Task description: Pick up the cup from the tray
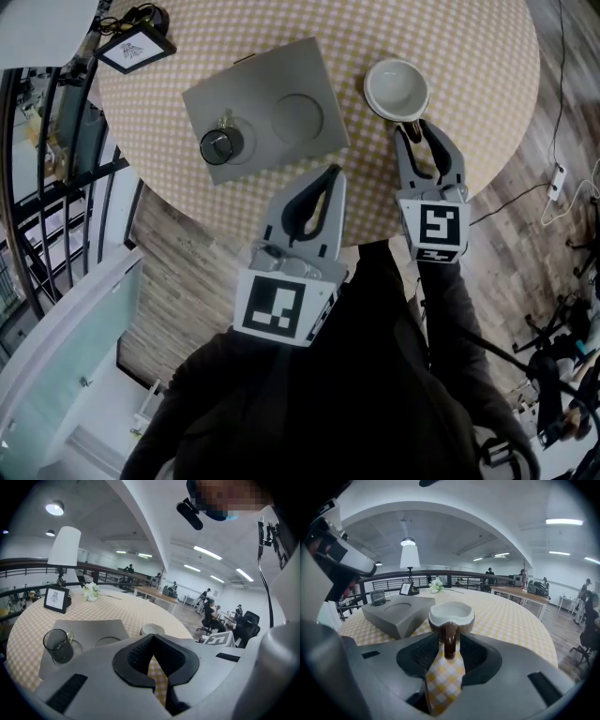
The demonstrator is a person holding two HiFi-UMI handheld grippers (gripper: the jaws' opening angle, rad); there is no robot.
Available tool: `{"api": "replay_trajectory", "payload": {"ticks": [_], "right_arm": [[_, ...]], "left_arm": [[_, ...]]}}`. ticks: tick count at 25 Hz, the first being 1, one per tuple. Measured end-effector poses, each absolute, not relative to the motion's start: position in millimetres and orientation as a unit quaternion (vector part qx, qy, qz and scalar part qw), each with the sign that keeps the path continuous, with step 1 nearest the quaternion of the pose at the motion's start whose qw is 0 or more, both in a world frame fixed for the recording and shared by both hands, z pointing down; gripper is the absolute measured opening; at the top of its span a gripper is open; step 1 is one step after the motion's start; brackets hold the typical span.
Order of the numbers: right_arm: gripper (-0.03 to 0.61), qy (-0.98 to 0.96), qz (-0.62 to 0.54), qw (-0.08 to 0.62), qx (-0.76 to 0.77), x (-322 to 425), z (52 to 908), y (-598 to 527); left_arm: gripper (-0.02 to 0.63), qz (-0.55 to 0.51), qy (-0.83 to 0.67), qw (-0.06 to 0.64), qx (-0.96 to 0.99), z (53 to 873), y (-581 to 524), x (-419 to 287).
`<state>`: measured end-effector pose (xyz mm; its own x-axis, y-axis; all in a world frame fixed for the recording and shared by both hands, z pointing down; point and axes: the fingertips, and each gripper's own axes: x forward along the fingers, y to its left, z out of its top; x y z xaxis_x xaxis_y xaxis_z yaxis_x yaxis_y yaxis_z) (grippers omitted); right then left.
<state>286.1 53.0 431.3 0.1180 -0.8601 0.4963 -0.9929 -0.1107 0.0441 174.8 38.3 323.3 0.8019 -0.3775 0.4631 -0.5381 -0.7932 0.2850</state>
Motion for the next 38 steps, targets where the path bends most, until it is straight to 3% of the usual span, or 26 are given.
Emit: {"api": "replay_trajectory", "payload": {"ticks": [12, 20, 26, 38], "right_arm": [[0.124, -0.653, 0.143, 0.143, 0.729, 281.0, 369.1, 82.7], [0.012, -0.726, 0.081, 0.073, 0.679, 234.1, 288.8, 92.9], [0.008, -0.789, 0.075, 0.03, 0.61, 172.0, 239.5, 95.2], [0.009, -0.843, 0.026, 0.014, 0.538, 117.9, 193.4, 104.5]], "left_arm": [[0.006, 0.146, -0.277, 0.172, 0.934, 291.8, 41.7, 161.2], [0.006, 0.093, -0.321, 0.141, 0.932, 253.1, 64.9, 138.5], [0.006, 0.058, -0.371, 0.102, 0.921, 220.8, 76.8, 103.1], [0.006, 0.0, -0.469, 0.045, 0.882, 173.0, 99.6, 29.5]]}}
